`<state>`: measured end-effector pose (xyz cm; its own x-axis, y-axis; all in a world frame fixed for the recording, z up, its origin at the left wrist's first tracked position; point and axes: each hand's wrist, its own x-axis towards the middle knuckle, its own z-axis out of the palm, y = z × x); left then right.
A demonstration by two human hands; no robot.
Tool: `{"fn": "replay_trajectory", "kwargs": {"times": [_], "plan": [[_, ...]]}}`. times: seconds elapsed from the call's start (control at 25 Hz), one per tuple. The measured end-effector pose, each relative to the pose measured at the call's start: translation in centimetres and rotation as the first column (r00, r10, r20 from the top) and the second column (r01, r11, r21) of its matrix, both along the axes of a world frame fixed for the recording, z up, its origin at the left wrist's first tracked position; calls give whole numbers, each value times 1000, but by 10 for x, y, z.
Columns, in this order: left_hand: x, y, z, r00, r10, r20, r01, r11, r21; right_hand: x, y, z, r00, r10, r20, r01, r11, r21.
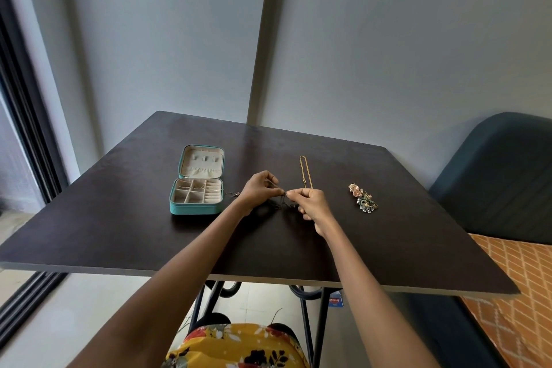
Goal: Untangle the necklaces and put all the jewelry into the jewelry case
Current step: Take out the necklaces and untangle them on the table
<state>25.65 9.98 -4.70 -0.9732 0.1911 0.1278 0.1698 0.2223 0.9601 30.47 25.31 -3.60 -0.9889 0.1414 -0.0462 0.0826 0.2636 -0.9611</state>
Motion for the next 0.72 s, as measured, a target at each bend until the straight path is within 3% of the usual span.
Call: {"fn": "replay_trajectory", "kwargs": {"times": [0.24, 0.44, 0.72], "plan": [[0, 1, -1, 1000, 3, 10, -3, 1000, -22, -3, -2, -1, 999, -25, -33, 27, 997, 77], [4, -3, 2, 988, -151, 32, 150, 988, 21, -3, -6, 5, 999, -11, -39, 15, 994, 106], [4, -5, 0, 982, -191, -7, 191, 979, 74, -4, -4, 10, 998, 62, 23, -63, 997, 43]]}}
